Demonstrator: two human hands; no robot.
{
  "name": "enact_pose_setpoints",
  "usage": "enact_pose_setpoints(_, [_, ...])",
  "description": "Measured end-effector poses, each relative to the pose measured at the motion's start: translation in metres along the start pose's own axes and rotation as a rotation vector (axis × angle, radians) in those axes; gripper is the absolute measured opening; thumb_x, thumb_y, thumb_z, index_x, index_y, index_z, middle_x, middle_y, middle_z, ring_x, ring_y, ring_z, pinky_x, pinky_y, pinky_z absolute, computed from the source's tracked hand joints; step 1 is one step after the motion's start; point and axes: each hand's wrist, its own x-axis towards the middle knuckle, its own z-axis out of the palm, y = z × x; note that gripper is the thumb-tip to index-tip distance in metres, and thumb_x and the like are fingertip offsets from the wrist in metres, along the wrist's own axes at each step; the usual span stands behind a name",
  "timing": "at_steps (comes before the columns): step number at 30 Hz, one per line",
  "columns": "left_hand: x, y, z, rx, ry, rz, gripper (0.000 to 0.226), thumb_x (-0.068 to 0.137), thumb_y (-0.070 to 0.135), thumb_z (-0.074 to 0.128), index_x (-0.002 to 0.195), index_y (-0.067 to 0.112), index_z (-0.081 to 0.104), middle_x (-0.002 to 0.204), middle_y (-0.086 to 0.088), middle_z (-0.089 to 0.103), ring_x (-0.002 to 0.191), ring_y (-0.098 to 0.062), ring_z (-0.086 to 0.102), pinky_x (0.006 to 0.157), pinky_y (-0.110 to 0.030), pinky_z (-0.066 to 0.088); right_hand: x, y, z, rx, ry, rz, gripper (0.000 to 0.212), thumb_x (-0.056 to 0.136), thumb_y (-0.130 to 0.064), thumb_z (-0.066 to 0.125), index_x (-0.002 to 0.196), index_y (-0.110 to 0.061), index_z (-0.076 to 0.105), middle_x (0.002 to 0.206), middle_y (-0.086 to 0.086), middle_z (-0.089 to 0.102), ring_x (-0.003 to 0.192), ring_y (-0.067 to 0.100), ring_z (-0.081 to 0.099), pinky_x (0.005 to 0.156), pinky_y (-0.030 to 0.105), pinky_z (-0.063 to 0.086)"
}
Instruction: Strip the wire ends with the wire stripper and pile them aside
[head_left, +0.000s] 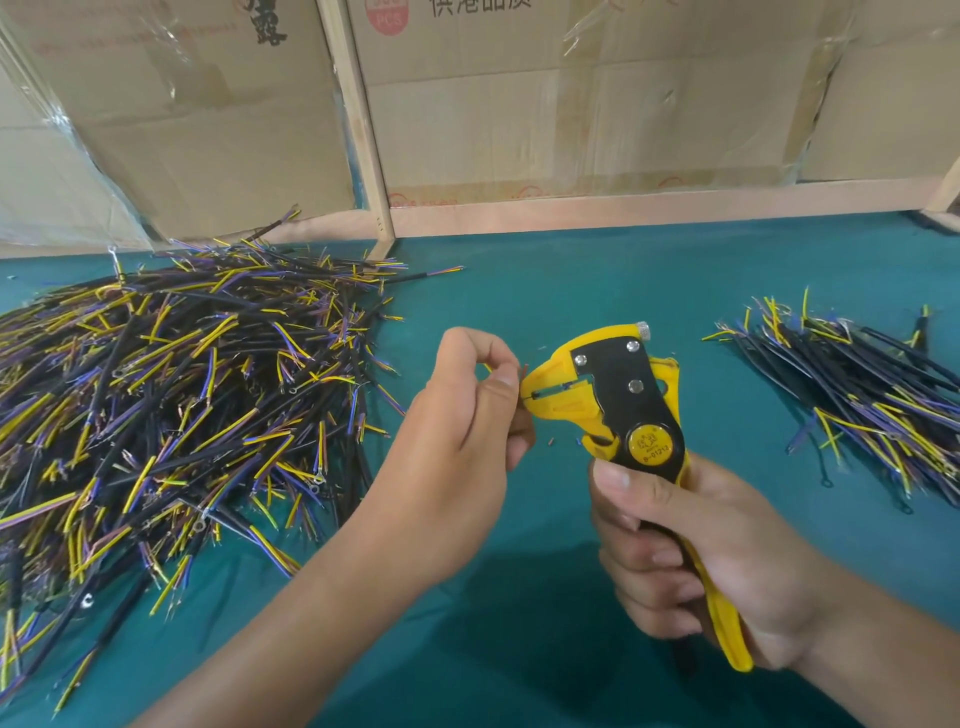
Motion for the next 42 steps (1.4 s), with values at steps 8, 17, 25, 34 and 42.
enact_pose_setpoints(8, [0.006,0.001,-0.007,0.054,0.033,0.072,0.012,0.096,0.033,0.030,0.095,0.028,0.041,0.051,0.009,0.036,0.051,-0.017,0.025,0.045,-0.024,0.022,-0.002,-0.010,-0.005,-0.009,-0.070,-0.008,0.050,0.068,-0.049,0.089,0.068,-0.015,0.052,0.053,-0.002,0.033,0.038,0.009,0.029,0.039,0.018,0.032])
enact_pose_setpoints(17, [0.010,0.000,-0.013,0.239,0.087,0.133,0.012,0.096,0.031,0.030,0.092,0.033,0.042,0.048,0.008,0.041,0.045,-0.013,0.028,0.042,-0.024,0.024,-0.003,-0.008,0.002,-0.037,-0.016,-0.041,0.054,0.065,-0.051,0.091,0.068,-0.015,0.051,0.052,-0.001,0.033,0.037,0.010,0.028,0.040,0.018,0.032])
enact_pose_setpoints(25, [0.011,0.001,-0.022,0.492,0.042,0.265,0.011,0.102,0.025,0.034,0.104,0.022,0.044,0.051,-0.009,0.042,0.044,-0.017,0.030,0.045,-0.028,0.019,-0.001,-0.005,0.004,0.039,-0.045,-0.024,0.047,0.067,-0.049,0.091,0.074,-0.012,0.061,0.054,0.003,0.038,0.035,0.013,0.036,0.037,0.023,0.040])
enact_pose_setpoints(34, [0.029,-0.015,-0.057,0.446,0.286,0.170,0.012,0.102,0.031,0.038,0.095,0.033,0.047,0.060,-0.008,0.053,0.056,-0.024,0.049,0.056,-0.035,0.039,0.004,-0.029,-0.025,0.170,0.146,-0.233,0.044,0.064,-0.033,0.092,0.078,-0.011,0.056,0.058,0.001,0.034,0.041,0.012,0.033,0.037,0.025,0.036])
enact_pose_setpoints(42, [0.020,-0.012,-0.041,0.405,-0.005,0.204,0.021,0.101,0.044,0.036,0.095,0.029,0.050,0.067,-0.009,0.047,0.056,-0.023,0.037,0.055,-0.039,0.036,0.008,-0.006,-0.017,0.023,-0.061,-0.130,0.048,0.075,-0.036,0.086,0.107,-0.003,0.069,0.081,0.014,0.051,0.074,0.030,0.052,0.079,0.042,0.052])
